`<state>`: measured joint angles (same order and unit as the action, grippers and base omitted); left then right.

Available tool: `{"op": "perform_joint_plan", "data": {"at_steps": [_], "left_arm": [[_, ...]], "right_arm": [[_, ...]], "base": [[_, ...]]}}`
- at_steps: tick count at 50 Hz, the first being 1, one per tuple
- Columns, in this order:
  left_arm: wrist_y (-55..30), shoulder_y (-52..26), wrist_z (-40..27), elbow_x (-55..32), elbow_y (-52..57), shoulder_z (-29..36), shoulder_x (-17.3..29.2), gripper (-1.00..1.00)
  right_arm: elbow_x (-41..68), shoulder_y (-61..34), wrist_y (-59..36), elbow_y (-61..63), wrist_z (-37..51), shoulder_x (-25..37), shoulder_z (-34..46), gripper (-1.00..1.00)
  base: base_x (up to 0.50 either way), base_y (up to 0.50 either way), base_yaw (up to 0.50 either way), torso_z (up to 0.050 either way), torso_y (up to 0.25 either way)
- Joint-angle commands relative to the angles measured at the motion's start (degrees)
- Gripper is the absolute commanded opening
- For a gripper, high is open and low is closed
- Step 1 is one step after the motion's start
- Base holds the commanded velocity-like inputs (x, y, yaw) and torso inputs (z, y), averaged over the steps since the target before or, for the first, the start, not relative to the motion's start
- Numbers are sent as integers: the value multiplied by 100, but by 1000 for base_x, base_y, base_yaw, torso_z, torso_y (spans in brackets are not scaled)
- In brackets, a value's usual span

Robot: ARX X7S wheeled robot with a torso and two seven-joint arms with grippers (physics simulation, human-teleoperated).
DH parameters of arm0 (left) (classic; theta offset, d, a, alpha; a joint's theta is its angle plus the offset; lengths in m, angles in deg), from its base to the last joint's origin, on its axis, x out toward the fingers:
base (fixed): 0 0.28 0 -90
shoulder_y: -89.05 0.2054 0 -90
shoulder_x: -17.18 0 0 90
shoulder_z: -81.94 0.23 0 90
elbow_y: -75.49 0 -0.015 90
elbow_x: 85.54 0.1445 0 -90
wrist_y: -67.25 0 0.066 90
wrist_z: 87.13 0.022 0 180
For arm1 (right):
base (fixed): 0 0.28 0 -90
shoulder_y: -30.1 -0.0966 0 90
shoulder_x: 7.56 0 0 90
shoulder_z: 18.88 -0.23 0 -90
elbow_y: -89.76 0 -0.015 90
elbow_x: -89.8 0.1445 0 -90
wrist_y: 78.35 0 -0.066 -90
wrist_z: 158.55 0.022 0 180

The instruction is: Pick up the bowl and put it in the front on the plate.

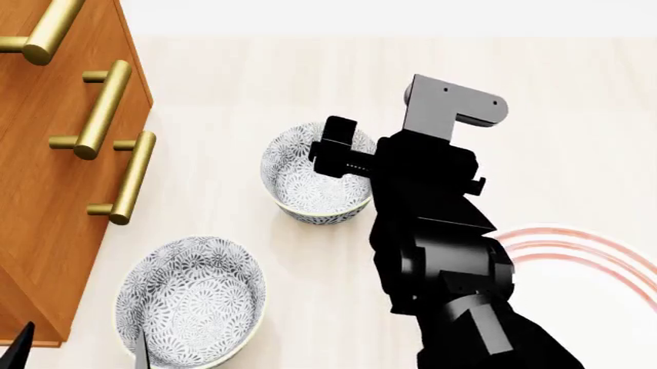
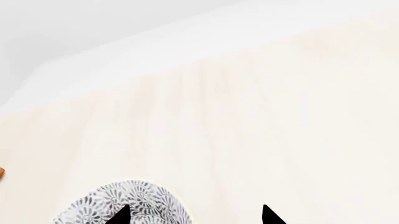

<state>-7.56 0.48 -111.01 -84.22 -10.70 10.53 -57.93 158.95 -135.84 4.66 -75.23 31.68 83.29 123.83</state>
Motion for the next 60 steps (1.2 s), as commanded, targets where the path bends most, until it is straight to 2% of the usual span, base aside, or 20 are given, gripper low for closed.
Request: {"op": "perform_joint_plan", "data": {"at_steps": [1,56,57,60], "left_arm": [[31,3,66,-44,0,-123,-65,100],[-56,-51,-39,-111,-27,4,23,100],[-54,-53,-41,-111,-30,7,25,100],[-53,-53,-46,-113,-32,15,29,100]], "right_arm": [[233,107,85,59,-91,-77,231,100],[307,525,95,232,-115,-31,650,100],[308,527,93,266,-99,-17,655,-100],[311,504,103,321,-58,11,658,-100]], "base": [[0,0,0,0,0],[0,0,0,0,0],[0,0,0,0,0],[0,0,0,0,0]]}}
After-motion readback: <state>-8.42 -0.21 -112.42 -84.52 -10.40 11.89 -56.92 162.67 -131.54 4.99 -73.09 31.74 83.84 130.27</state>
